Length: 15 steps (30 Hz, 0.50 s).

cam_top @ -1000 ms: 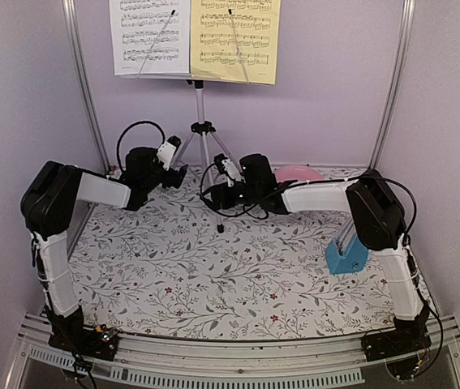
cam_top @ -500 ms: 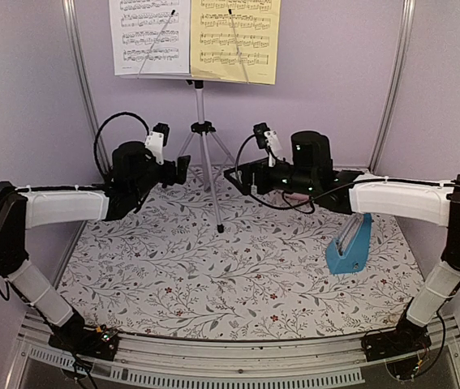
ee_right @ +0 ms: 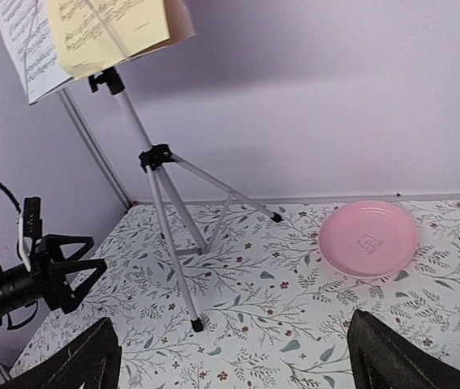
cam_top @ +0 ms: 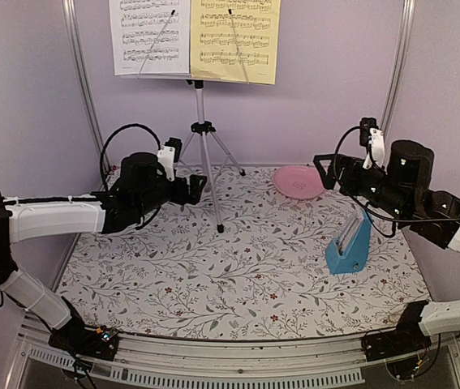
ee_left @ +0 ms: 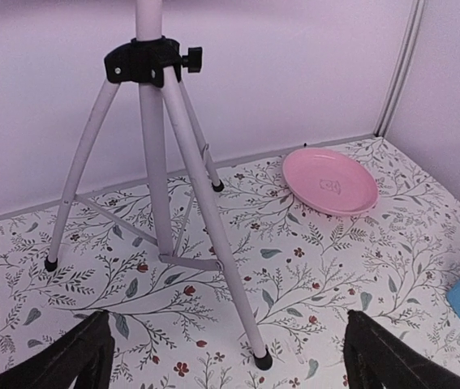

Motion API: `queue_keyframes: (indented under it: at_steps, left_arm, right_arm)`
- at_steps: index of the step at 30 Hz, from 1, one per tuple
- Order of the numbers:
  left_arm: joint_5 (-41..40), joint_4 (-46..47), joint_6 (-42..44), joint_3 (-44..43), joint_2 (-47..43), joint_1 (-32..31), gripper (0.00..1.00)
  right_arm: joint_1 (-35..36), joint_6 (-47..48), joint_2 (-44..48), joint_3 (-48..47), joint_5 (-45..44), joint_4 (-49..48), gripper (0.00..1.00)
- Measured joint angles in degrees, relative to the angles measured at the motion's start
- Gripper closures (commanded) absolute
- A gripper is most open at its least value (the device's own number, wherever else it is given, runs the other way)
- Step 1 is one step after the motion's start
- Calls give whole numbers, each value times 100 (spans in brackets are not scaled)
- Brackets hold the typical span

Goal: Set up the instrument practice props

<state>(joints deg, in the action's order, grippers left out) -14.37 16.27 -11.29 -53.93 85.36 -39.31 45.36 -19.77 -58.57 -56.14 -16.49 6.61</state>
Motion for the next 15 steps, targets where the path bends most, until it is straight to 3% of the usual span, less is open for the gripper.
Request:
queue_keyframes:
  at_steps: [6, 15]
  left_arm:
    - [221, -63, -83, 133, -72, -48, 1]
    - [334, -76, -96, 238, -72, -83, 1]
  right_arm:
    - [-81, -647, 752, 599, -927, 938, 1]
    - [-358, -1357, 1272, 1349, -1211, 2000, 1]
